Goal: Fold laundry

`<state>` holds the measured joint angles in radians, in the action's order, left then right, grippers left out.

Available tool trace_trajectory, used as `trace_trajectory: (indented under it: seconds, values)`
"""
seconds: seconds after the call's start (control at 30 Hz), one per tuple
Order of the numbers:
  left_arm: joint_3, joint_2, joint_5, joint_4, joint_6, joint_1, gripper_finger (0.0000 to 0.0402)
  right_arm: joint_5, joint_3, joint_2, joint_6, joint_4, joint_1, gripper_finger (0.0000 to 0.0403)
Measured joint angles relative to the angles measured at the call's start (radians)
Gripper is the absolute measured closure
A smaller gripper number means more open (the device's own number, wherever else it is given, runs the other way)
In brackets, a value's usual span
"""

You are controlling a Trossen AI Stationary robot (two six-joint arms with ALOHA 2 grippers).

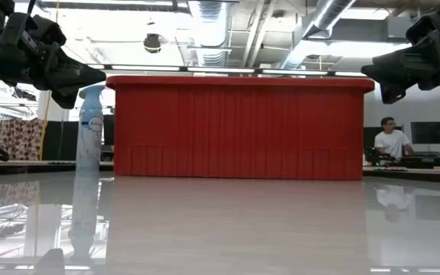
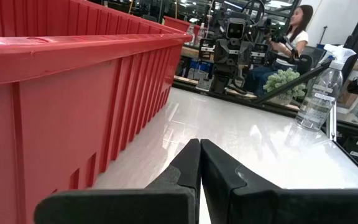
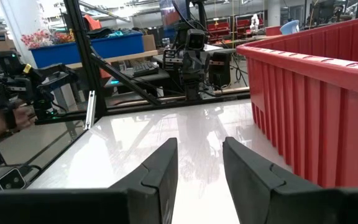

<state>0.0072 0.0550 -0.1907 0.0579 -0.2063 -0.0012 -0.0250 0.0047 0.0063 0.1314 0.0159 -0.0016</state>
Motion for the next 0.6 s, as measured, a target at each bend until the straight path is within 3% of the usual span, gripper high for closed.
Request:
trace_trajectory:
  seconds: [0.6]
  values:
    - [0.000, 0.000, -0.001, 0.001, 0.000, 0.000, 0.0401, -0.002, 0.000, 0.000, -0.017, 0.026, 0.000, 0.0251]
